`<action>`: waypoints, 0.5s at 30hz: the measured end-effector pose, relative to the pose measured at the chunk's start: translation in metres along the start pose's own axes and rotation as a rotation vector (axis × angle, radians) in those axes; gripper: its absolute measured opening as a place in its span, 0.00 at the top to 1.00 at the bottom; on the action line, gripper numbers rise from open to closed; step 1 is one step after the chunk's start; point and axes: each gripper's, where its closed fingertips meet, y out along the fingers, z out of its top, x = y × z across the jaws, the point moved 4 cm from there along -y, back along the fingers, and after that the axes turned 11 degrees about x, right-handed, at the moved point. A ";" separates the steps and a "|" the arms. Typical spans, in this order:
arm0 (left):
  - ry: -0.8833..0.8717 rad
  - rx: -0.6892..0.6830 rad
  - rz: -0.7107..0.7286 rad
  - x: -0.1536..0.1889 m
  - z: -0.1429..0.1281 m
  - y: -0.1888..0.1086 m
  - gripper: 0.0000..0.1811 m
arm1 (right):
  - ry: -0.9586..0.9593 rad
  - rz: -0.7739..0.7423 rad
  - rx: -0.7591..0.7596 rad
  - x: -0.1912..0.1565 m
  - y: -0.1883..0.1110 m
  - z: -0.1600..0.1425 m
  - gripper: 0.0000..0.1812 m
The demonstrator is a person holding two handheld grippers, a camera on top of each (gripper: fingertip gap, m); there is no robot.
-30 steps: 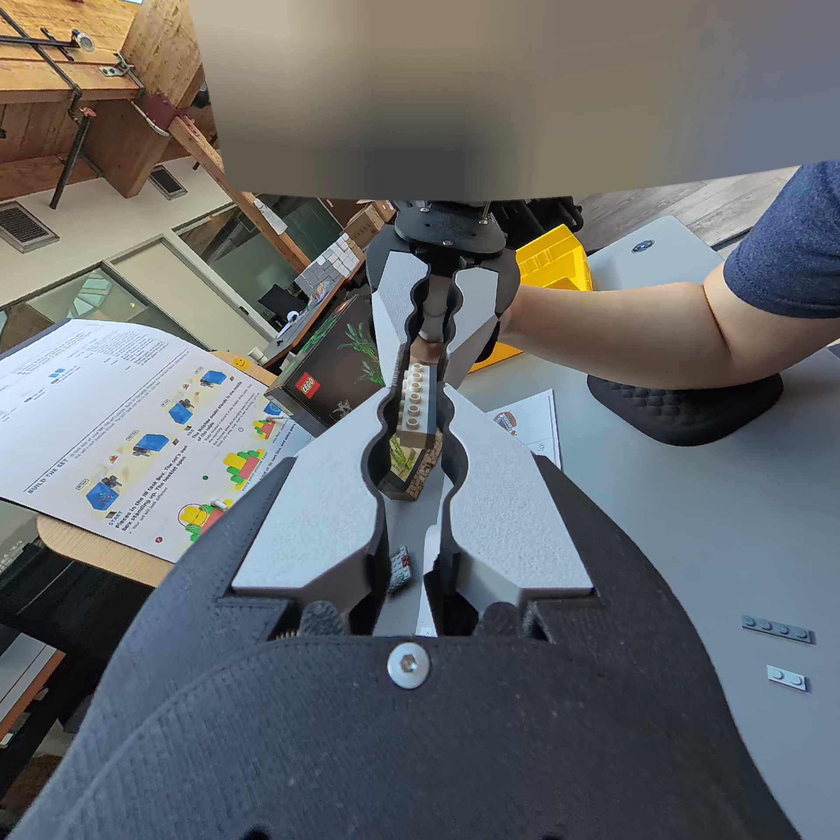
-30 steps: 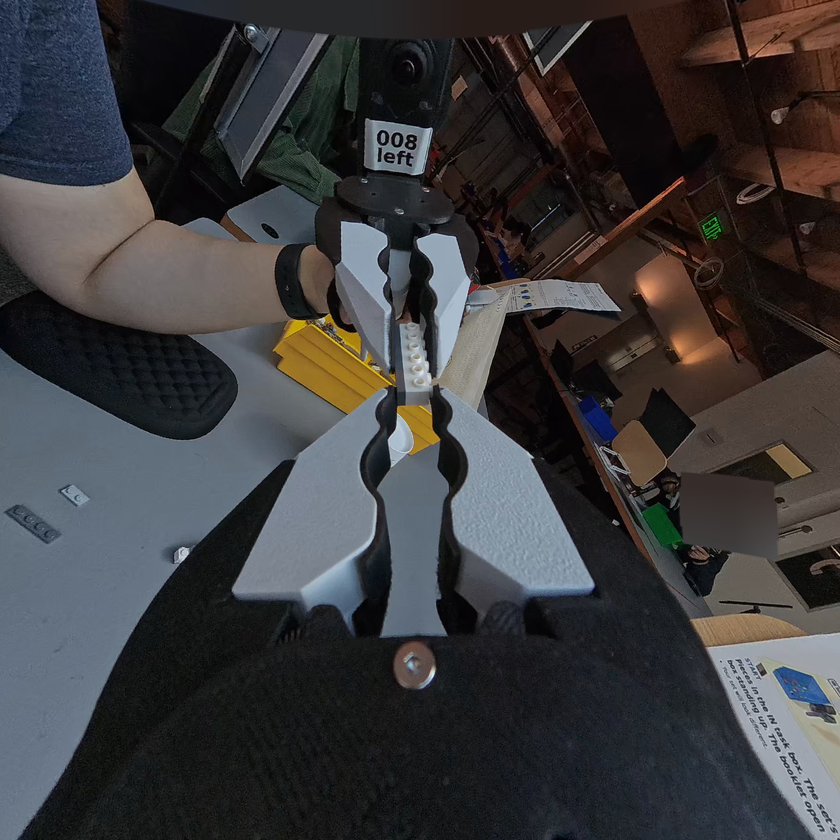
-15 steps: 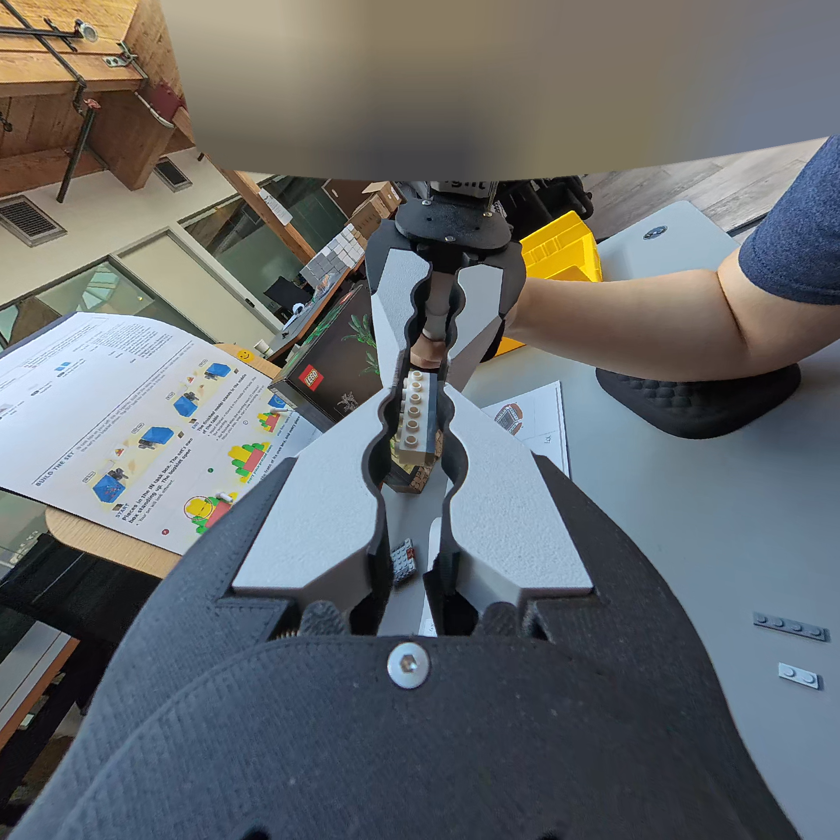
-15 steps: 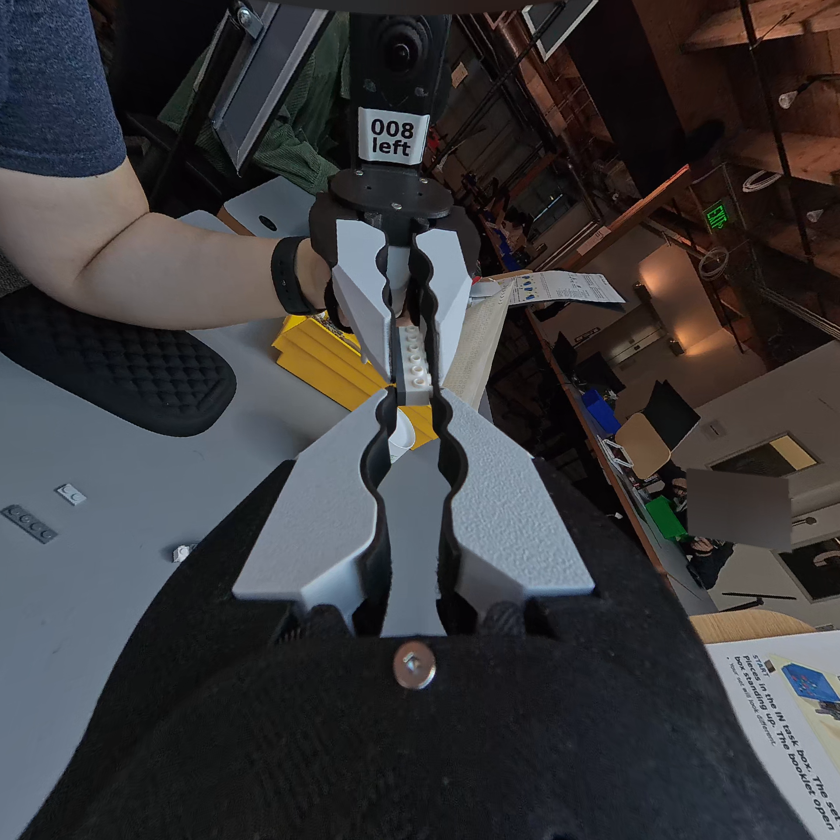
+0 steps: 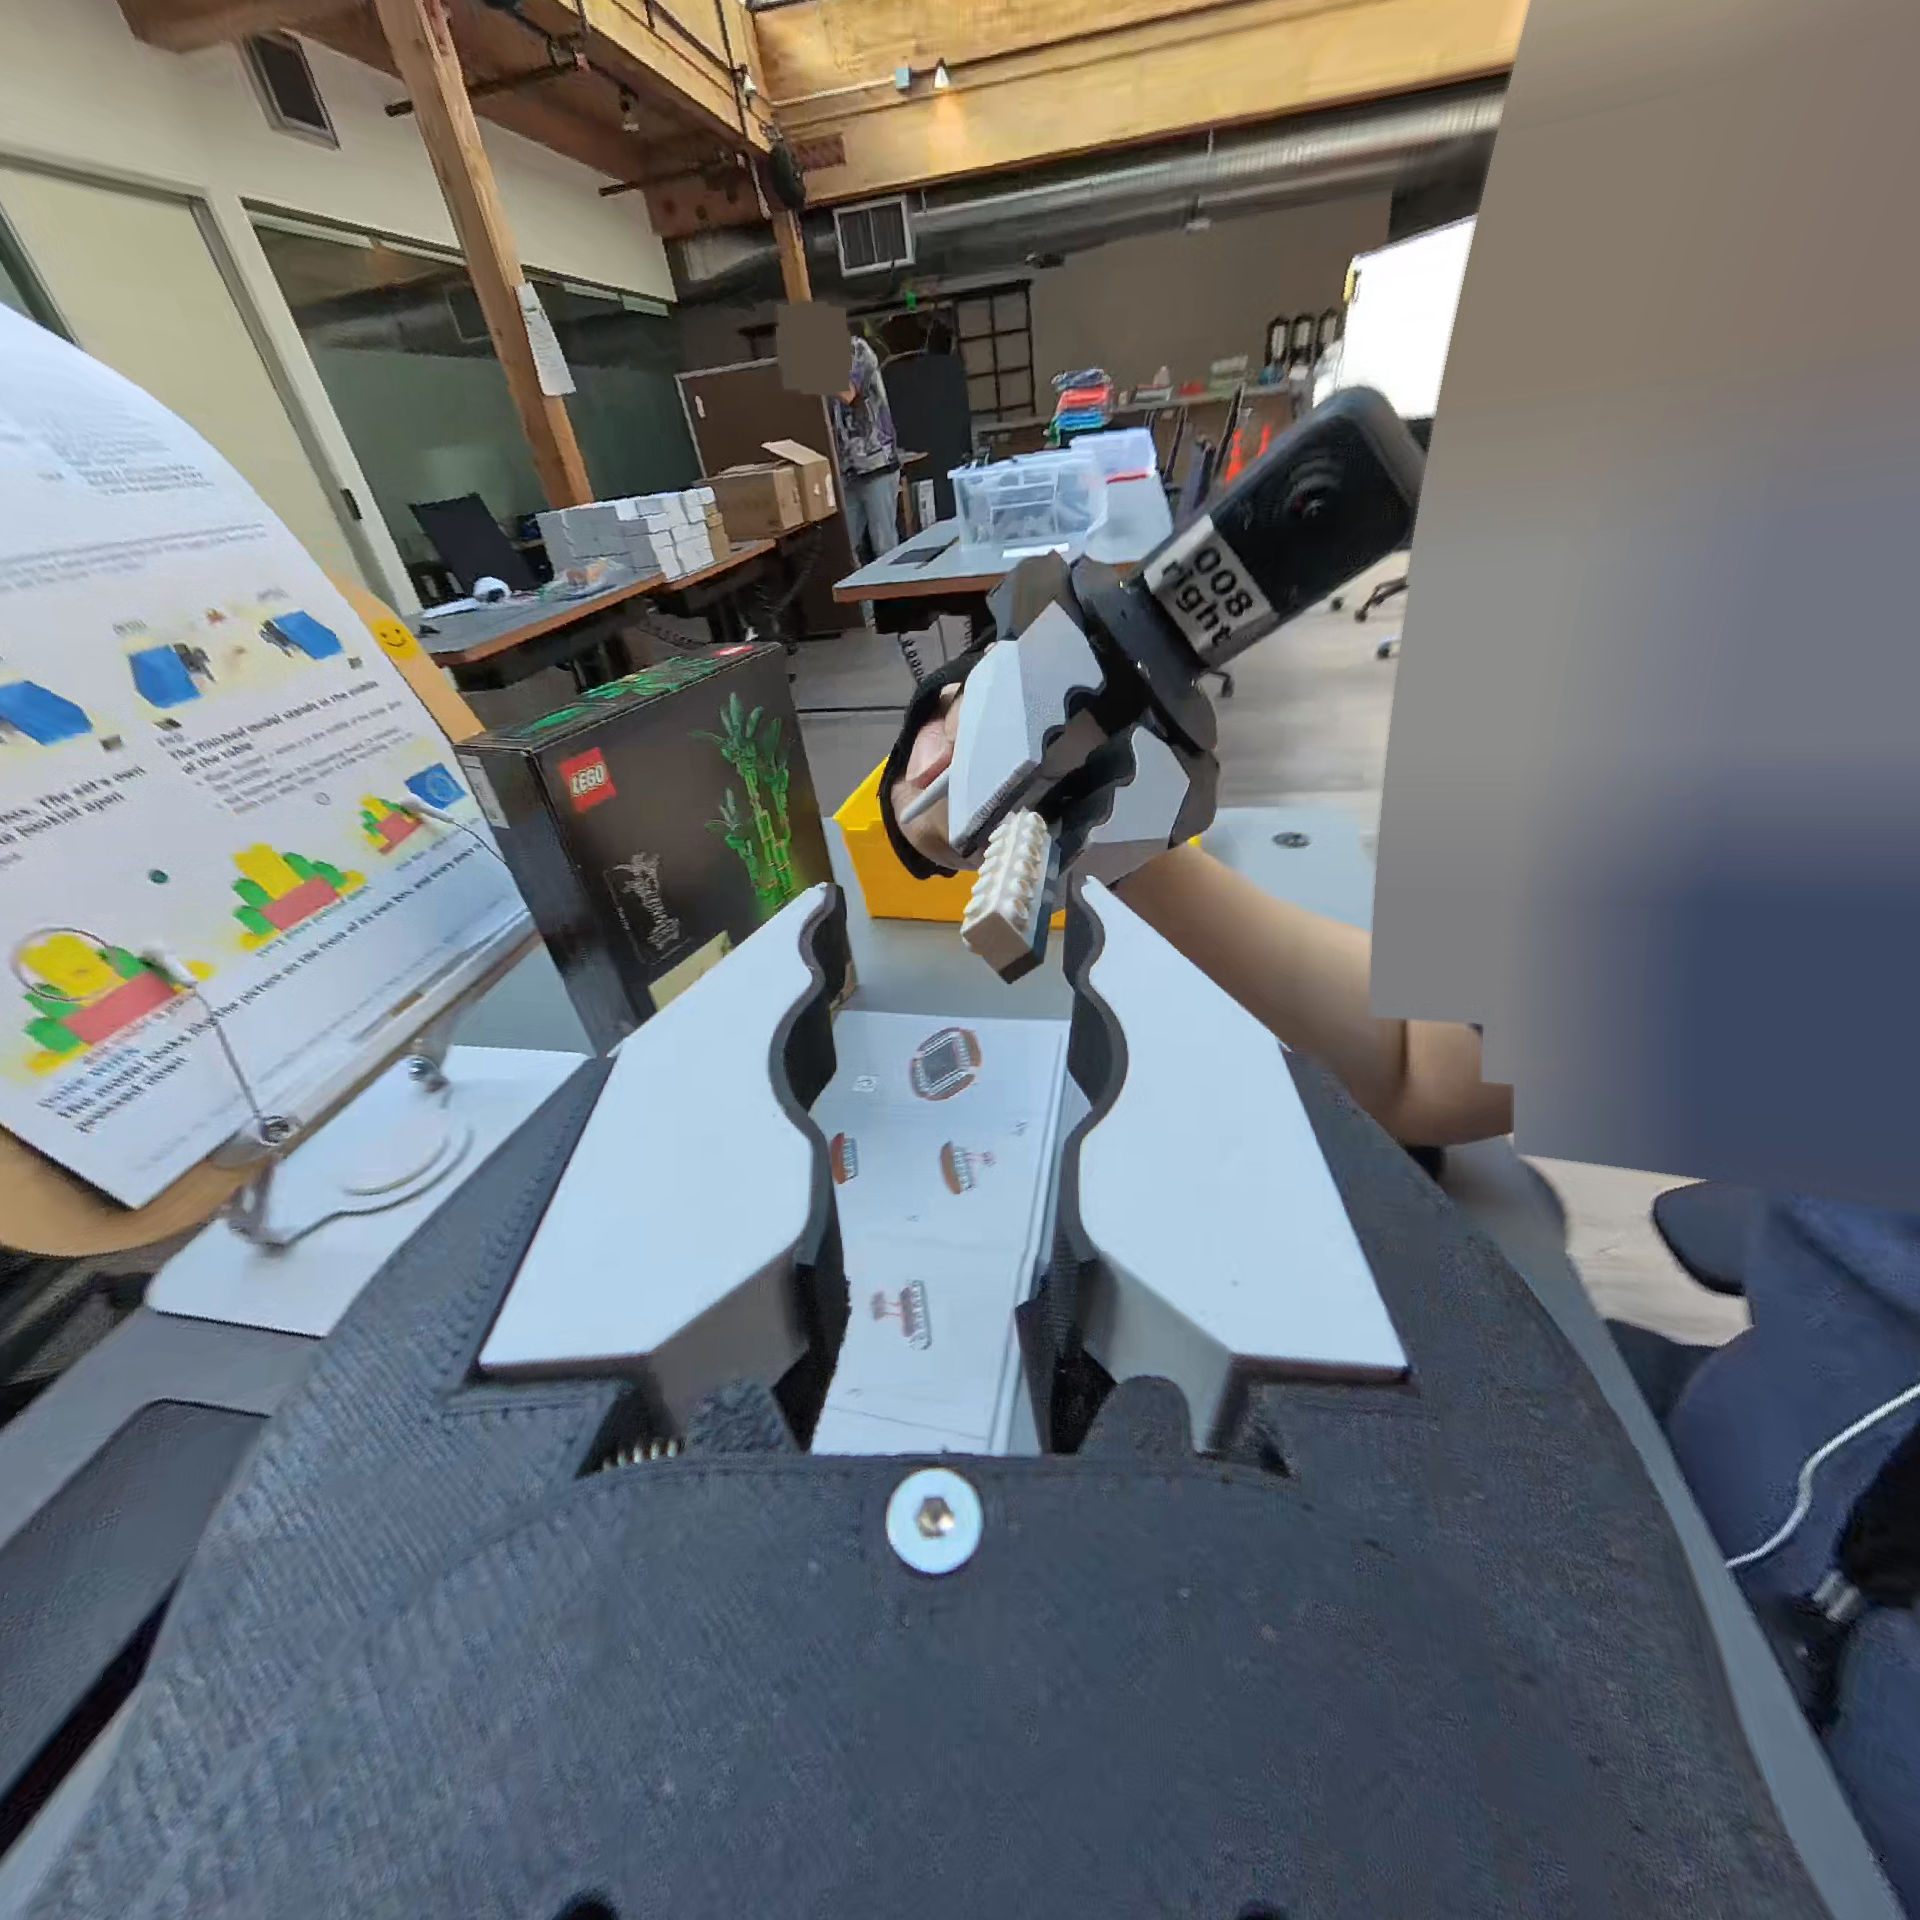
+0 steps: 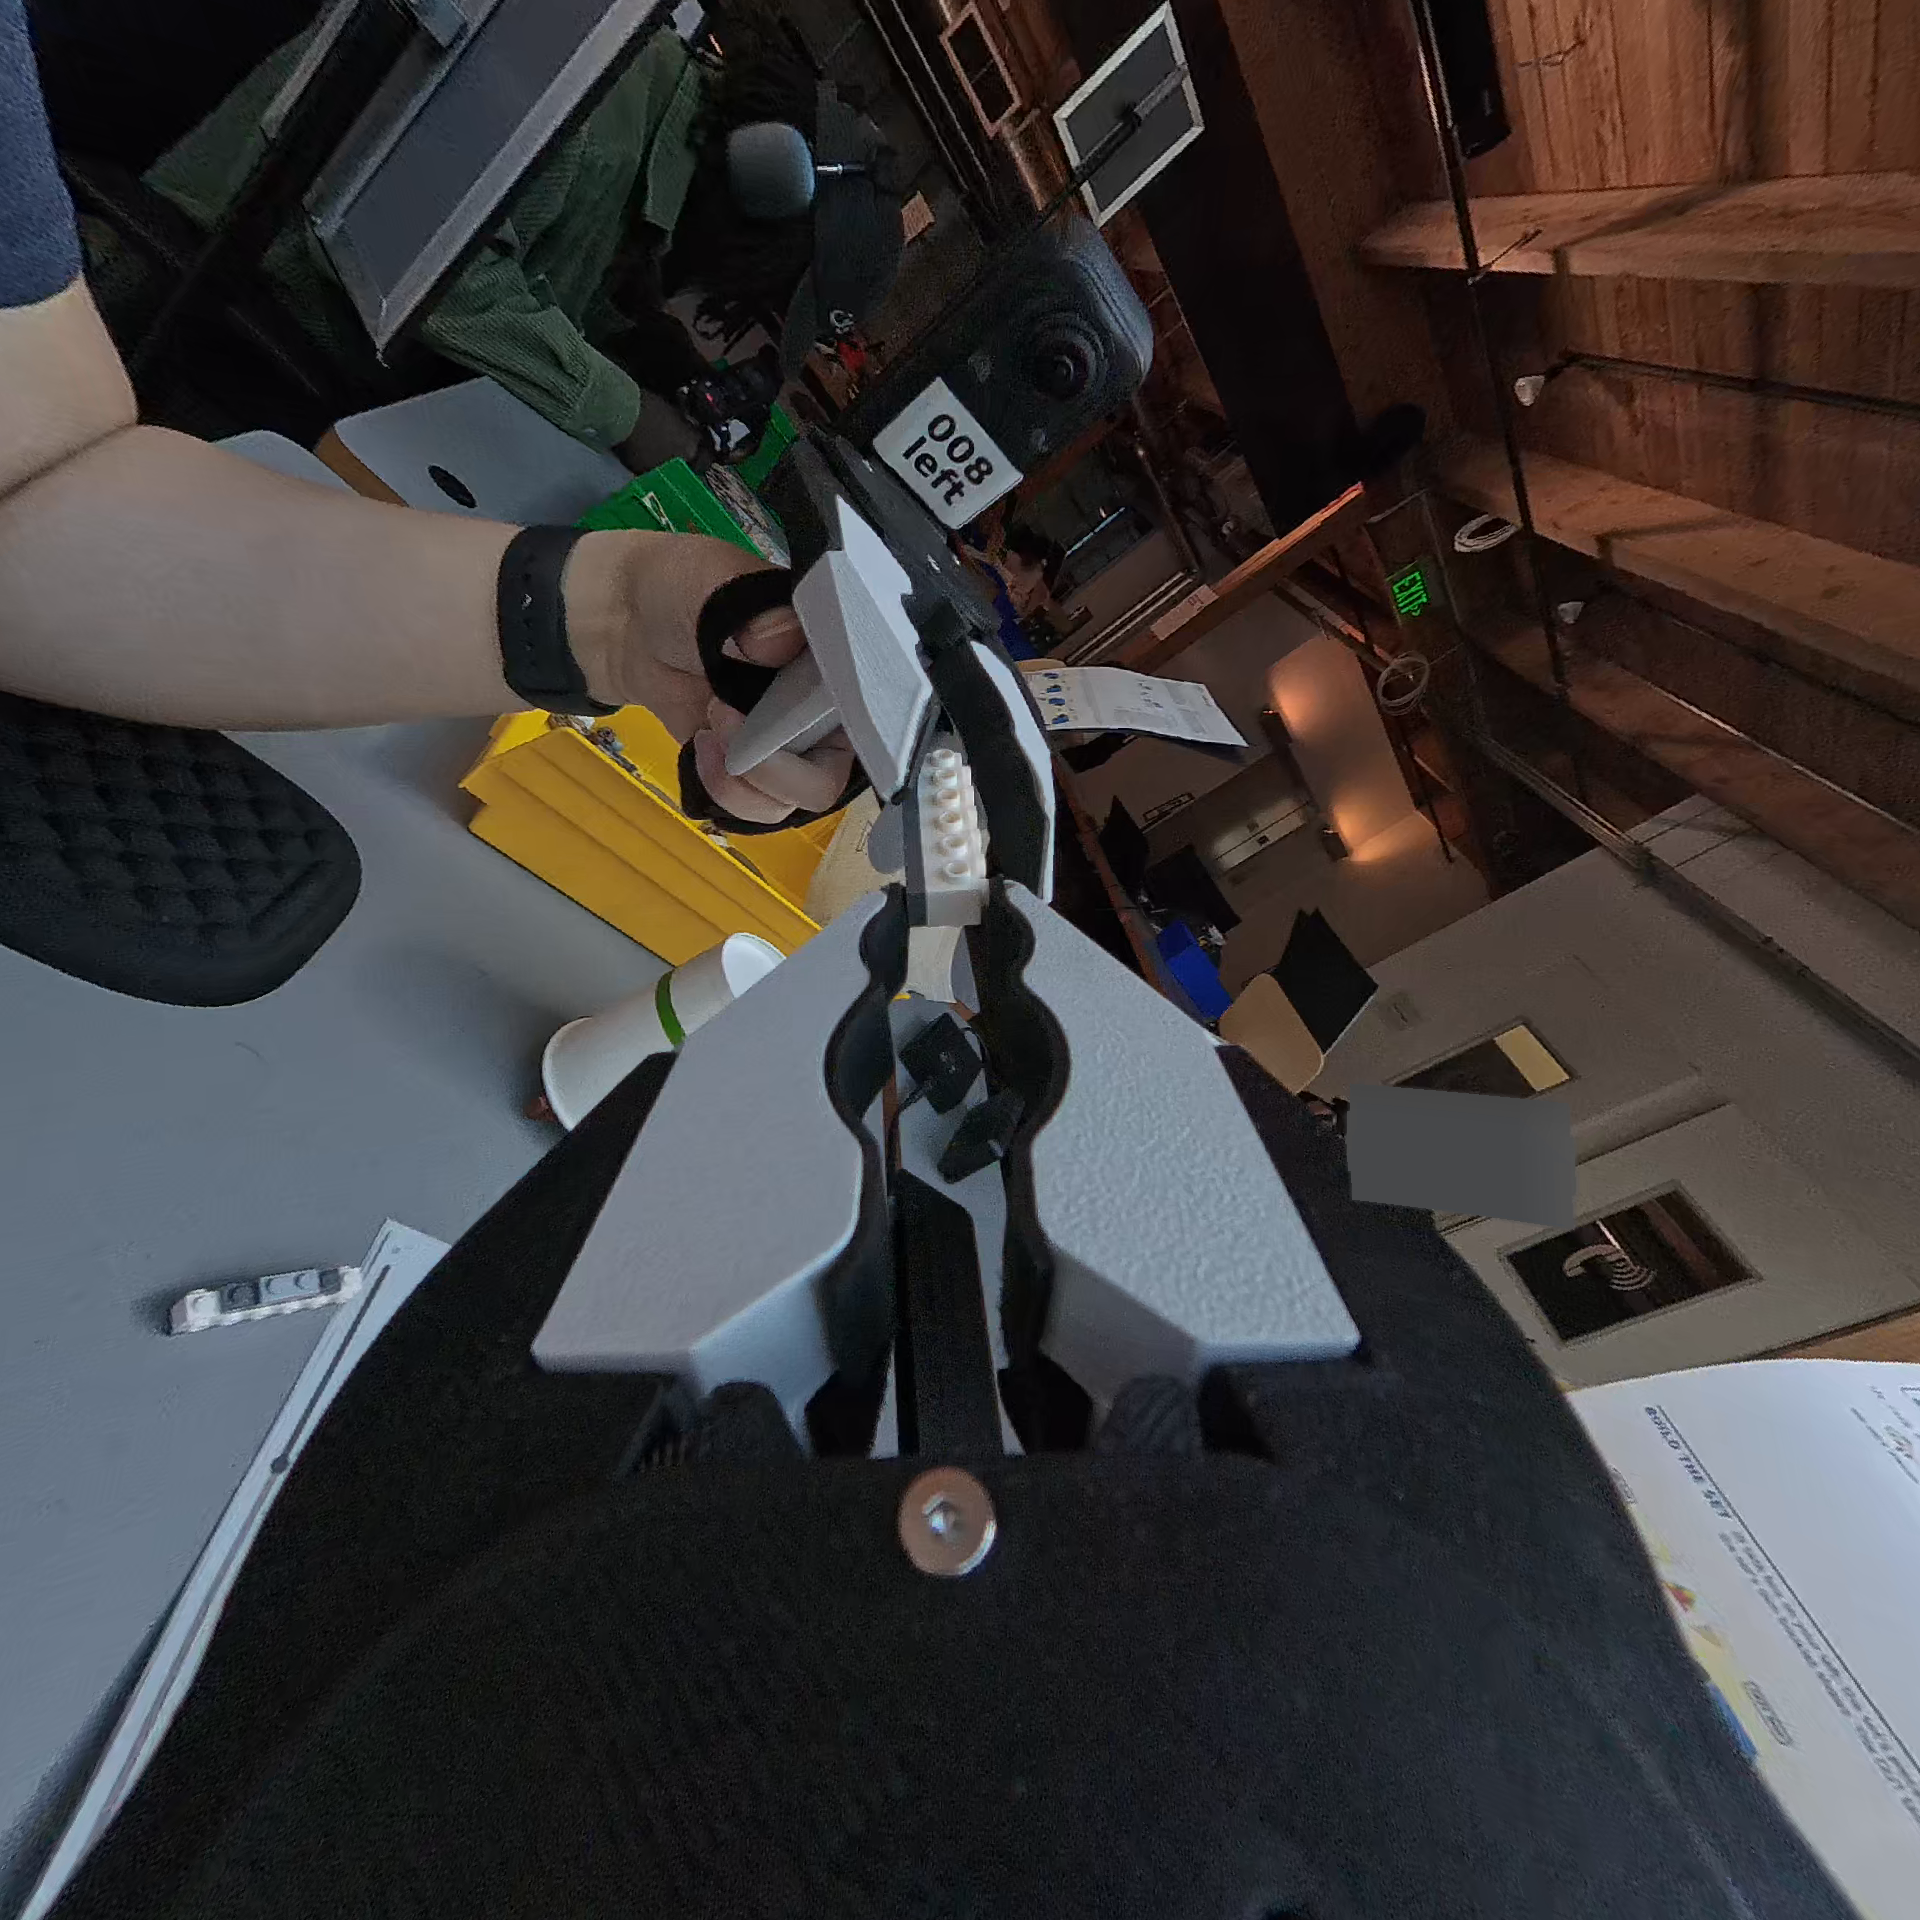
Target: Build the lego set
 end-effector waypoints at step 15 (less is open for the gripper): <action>-0.500 0.059 -0.150 -0.009 -0.003 -0.003 0.95 | -0.169 -0.070 -0.024 0.001 0.005 -0.002 0.87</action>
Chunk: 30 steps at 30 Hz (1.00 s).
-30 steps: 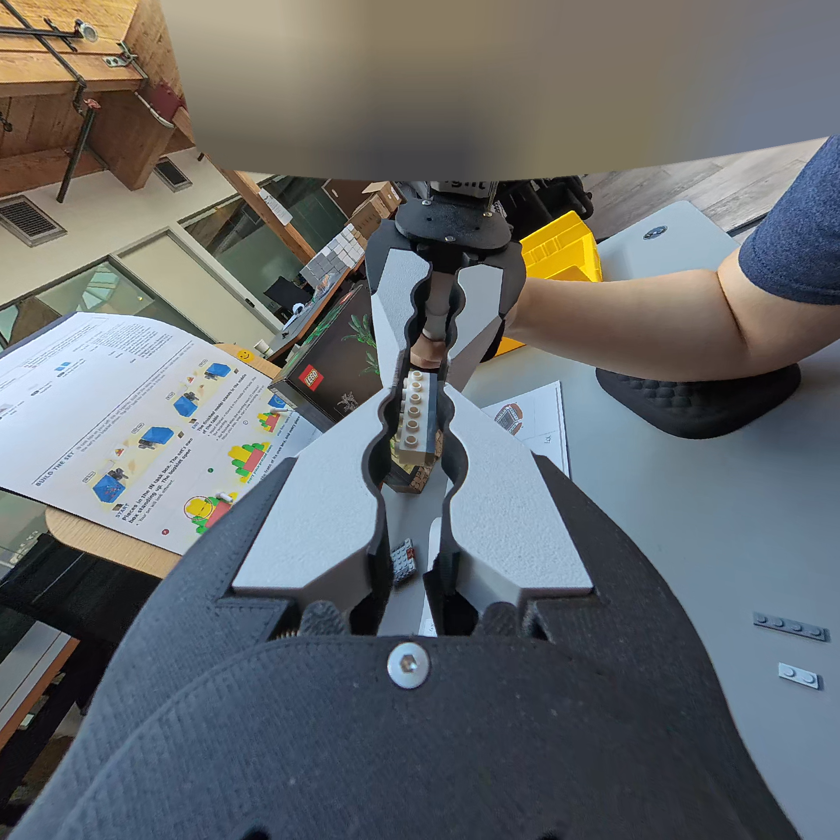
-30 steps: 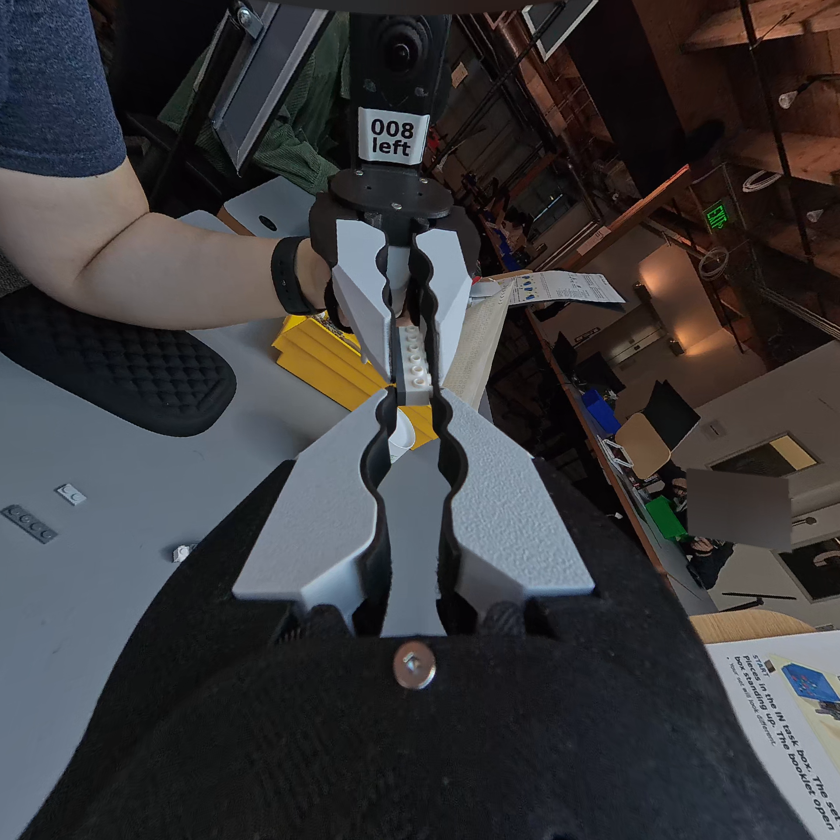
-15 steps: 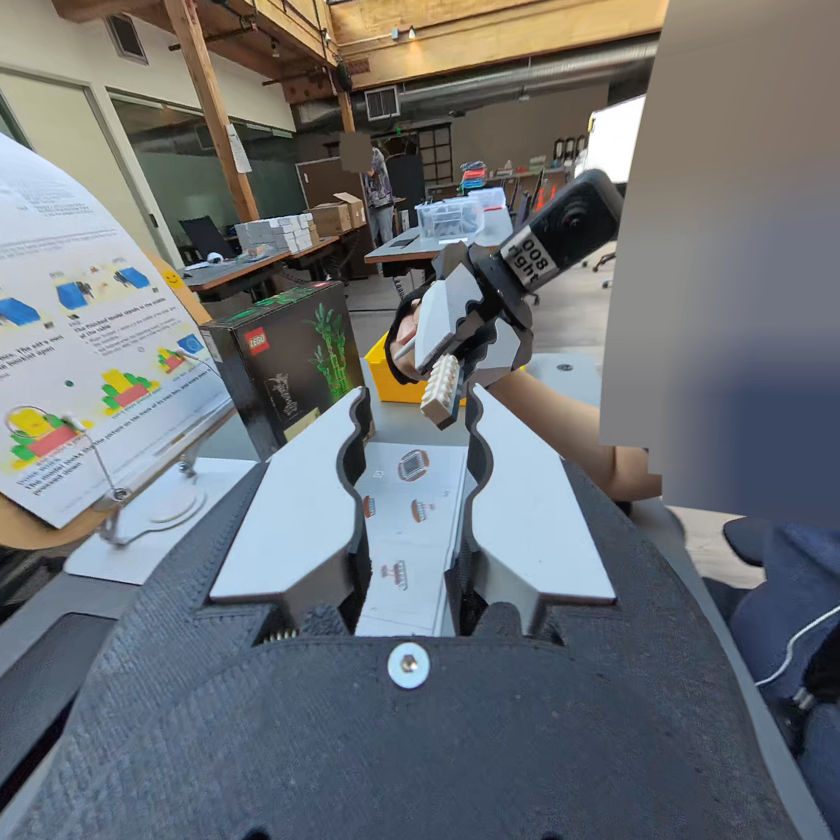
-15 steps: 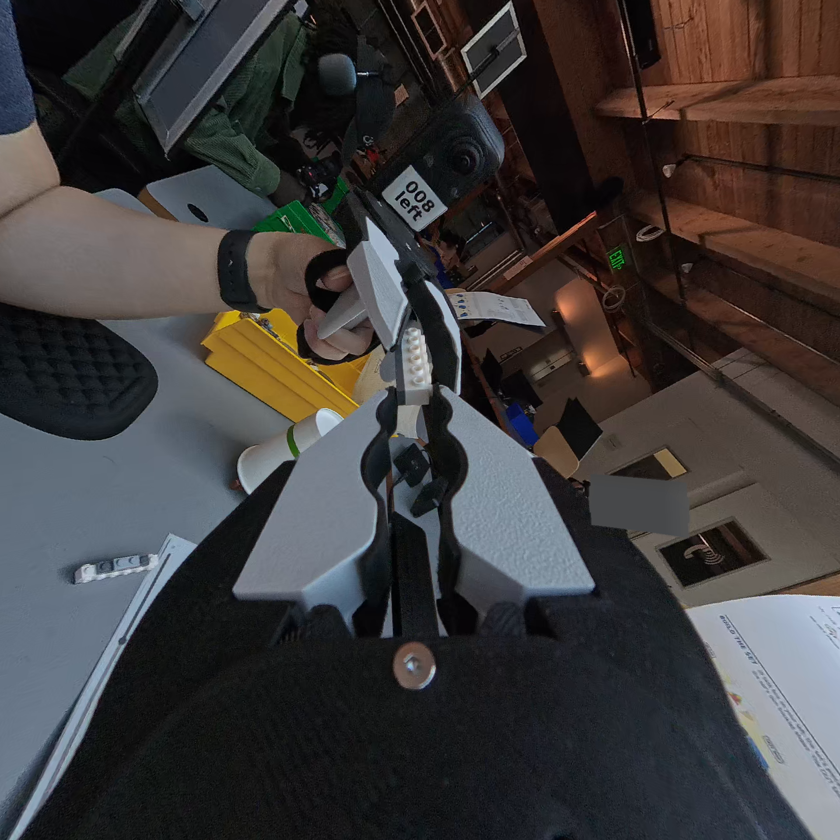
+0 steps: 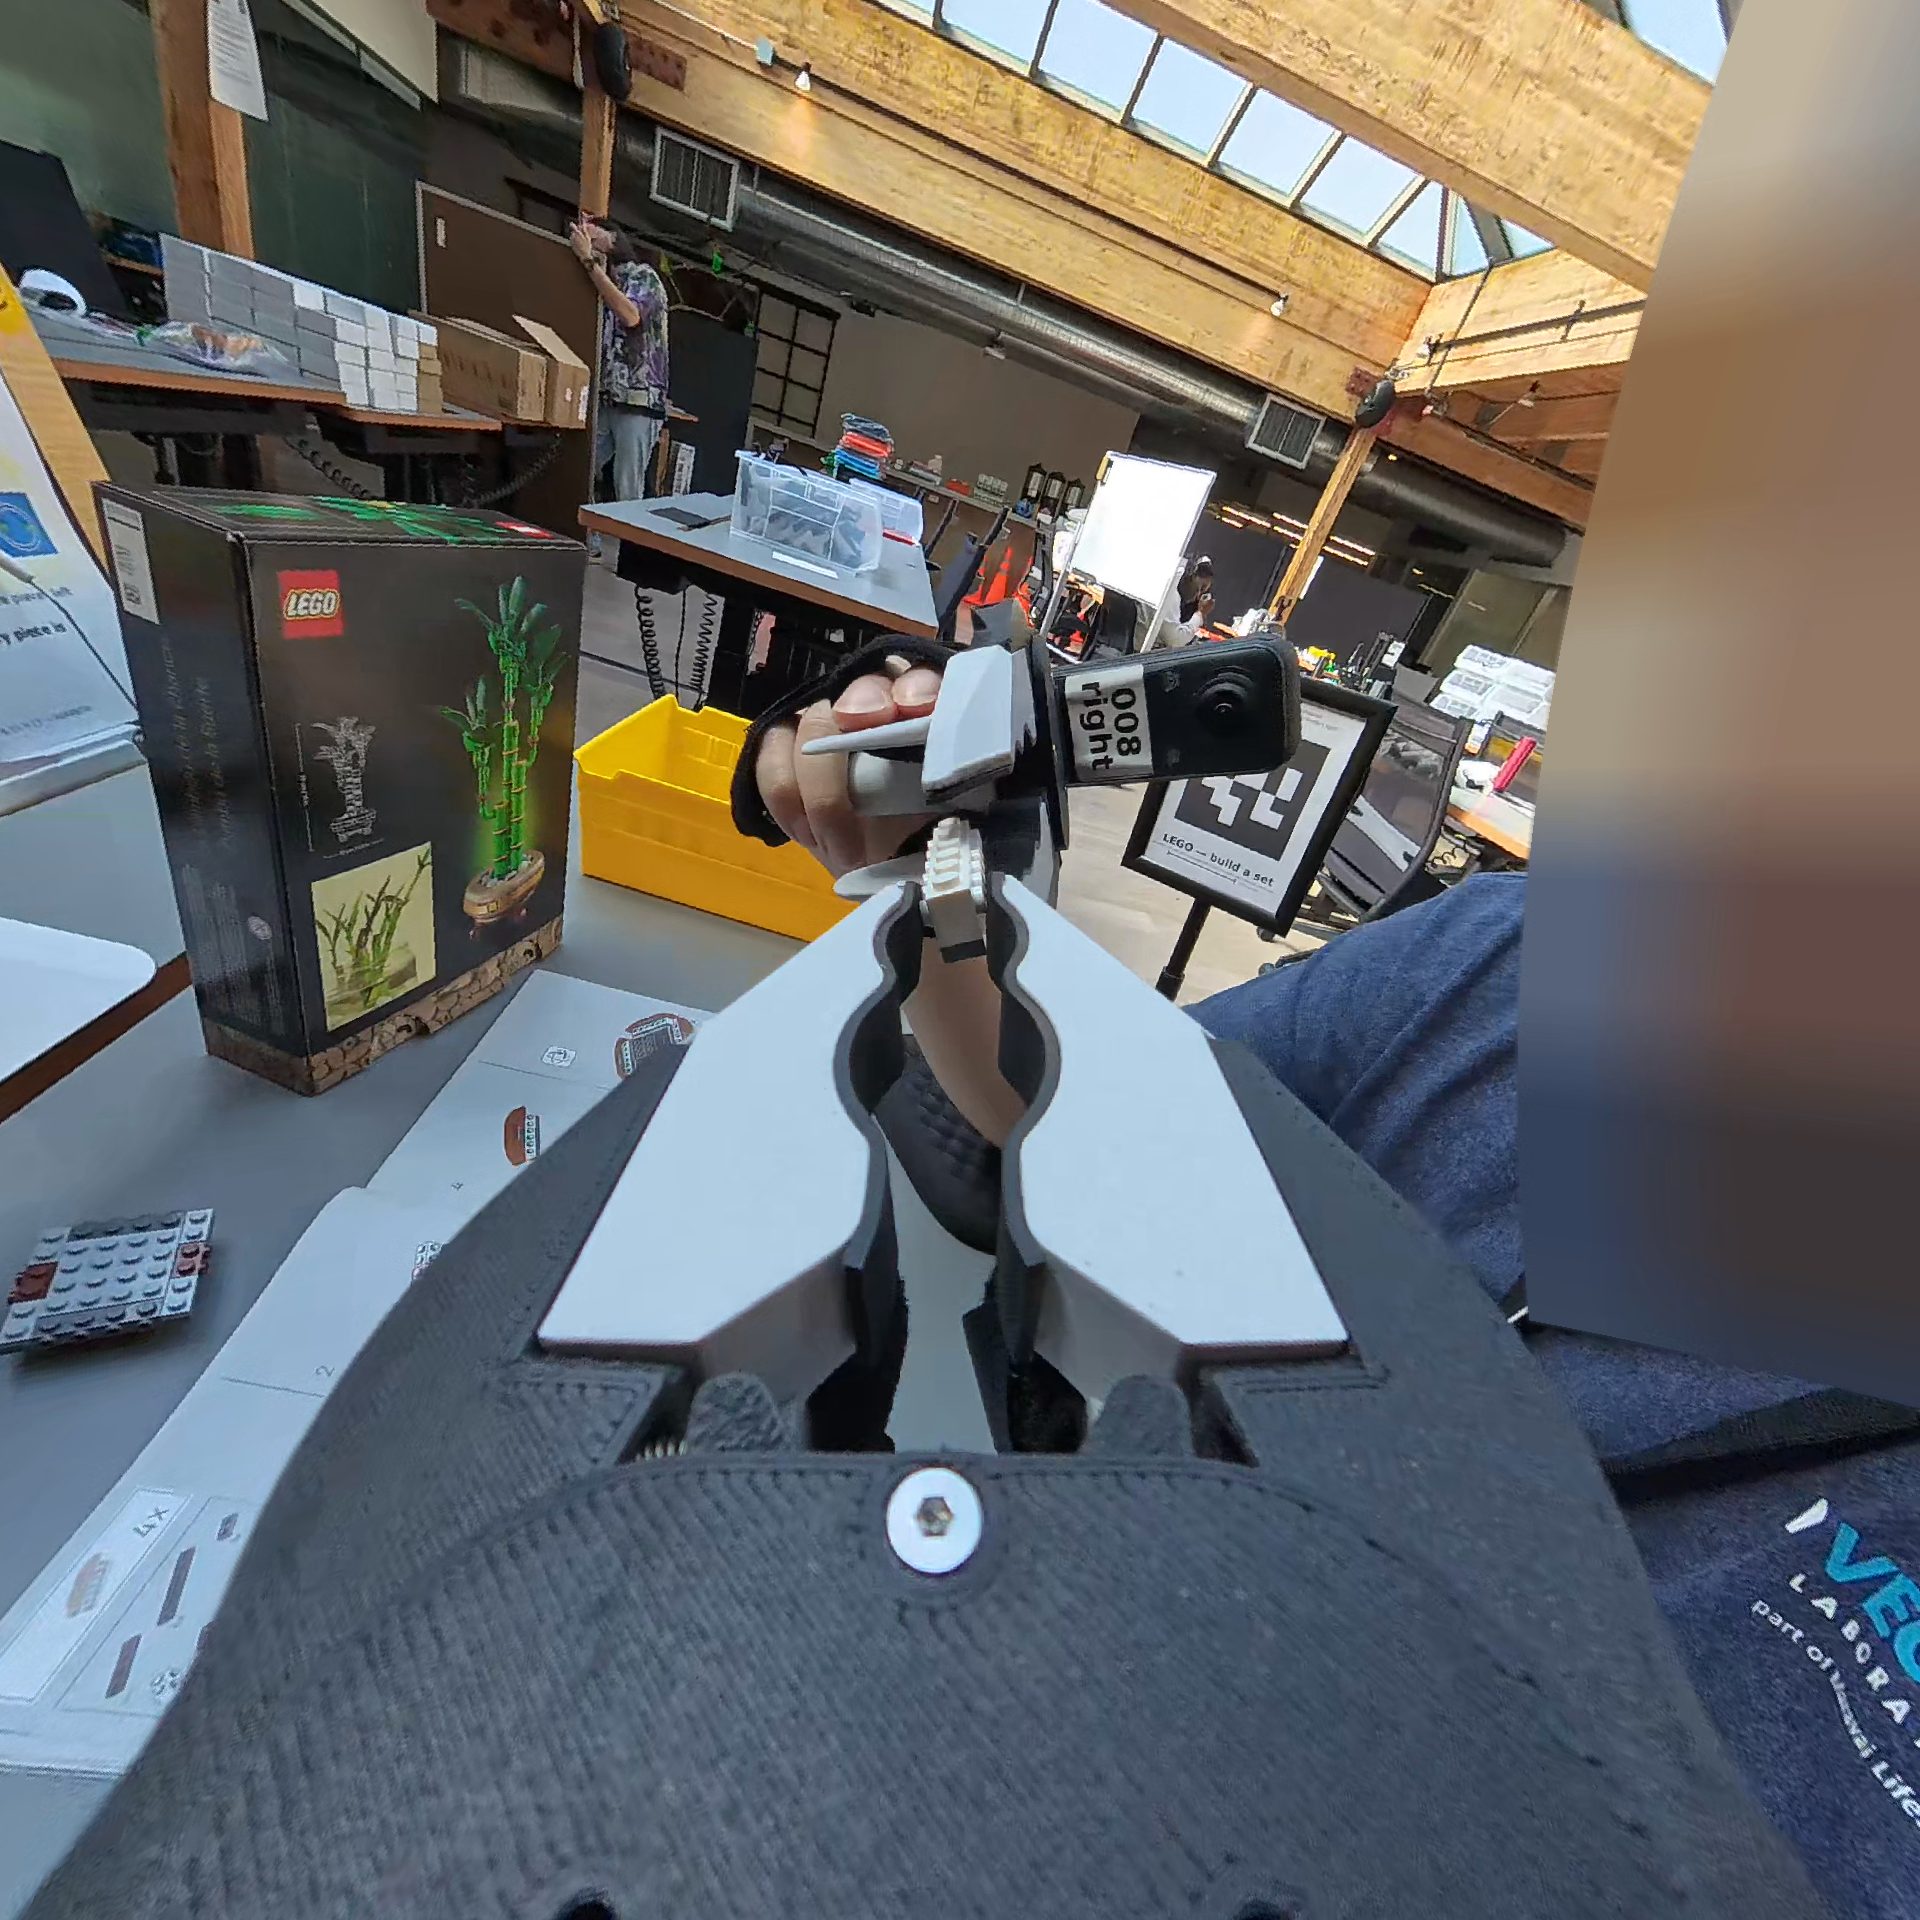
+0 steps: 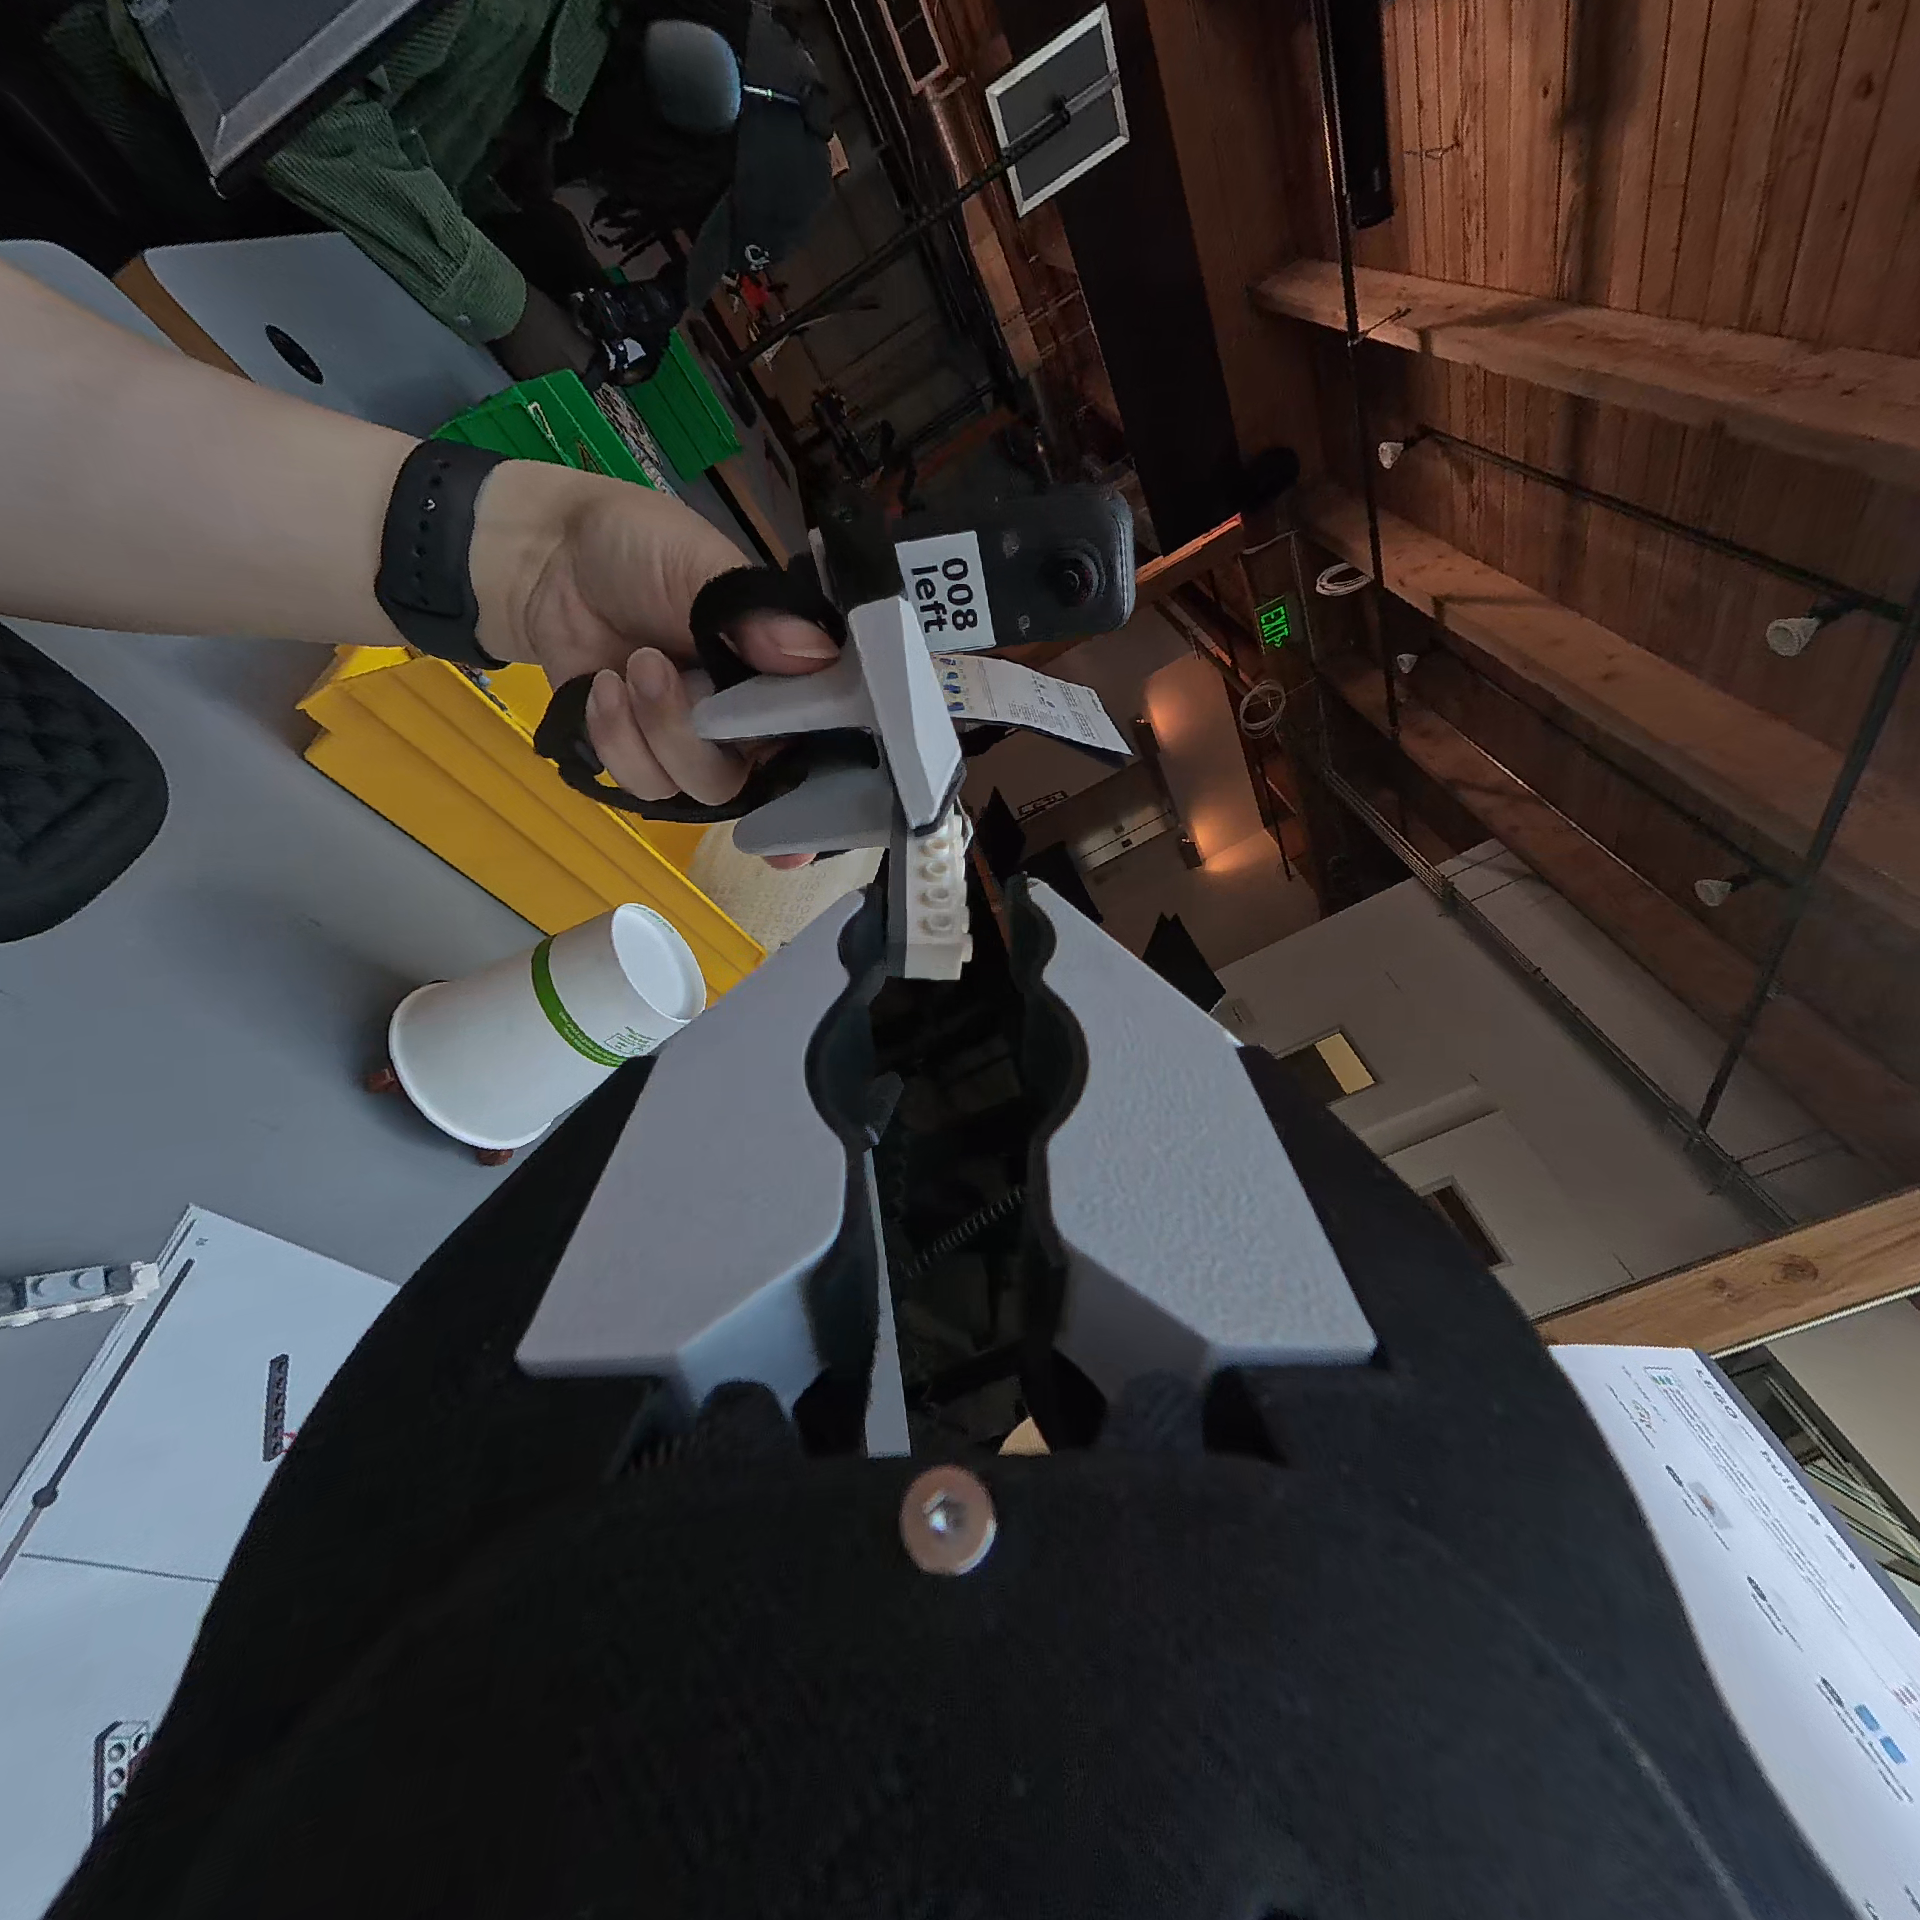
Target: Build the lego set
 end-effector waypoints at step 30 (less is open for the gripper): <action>0.443 -0.368 0.012 0.001 -0.051 0.012 0.95 | 1.009 0.101 -0.336 -0.040 -0.025 -0.015 0.89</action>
